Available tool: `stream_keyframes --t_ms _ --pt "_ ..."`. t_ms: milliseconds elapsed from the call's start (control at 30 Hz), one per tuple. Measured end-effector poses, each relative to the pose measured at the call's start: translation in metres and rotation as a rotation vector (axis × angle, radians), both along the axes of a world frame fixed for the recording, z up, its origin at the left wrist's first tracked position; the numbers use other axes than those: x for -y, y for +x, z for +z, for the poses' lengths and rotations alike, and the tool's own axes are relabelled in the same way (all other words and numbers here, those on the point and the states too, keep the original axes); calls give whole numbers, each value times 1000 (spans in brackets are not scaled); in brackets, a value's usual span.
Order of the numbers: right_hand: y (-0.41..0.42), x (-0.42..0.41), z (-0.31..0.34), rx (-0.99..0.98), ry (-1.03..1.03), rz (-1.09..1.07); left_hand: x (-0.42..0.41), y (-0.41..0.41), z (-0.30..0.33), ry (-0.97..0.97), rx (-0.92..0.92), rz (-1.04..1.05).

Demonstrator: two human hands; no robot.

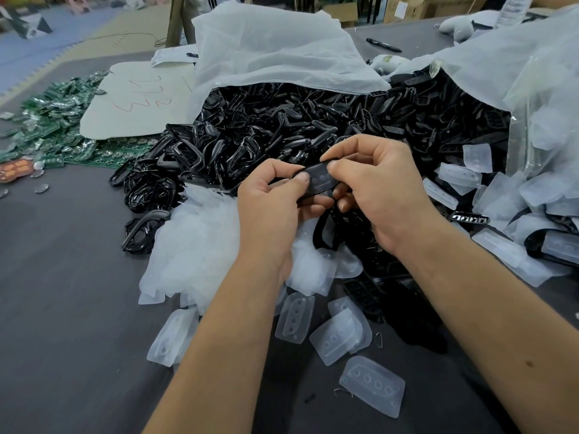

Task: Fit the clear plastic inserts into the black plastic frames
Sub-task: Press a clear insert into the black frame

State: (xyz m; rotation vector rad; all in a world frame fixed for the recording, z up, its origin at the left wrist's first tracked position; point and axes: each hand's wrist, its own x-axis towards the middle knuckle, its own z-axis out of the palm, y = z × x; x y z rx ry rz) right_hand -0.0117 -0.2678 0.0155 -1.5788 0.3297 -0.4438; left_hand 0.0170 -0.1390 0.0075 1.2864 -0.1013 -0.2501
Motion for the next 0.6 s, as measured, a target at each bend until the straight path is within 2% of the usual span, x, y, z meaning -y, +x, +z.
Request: stream_keyframes --t_ms 600 --pt "-1 -3 -1 -27 198 -11 0 0 -1 -24 28 -22"
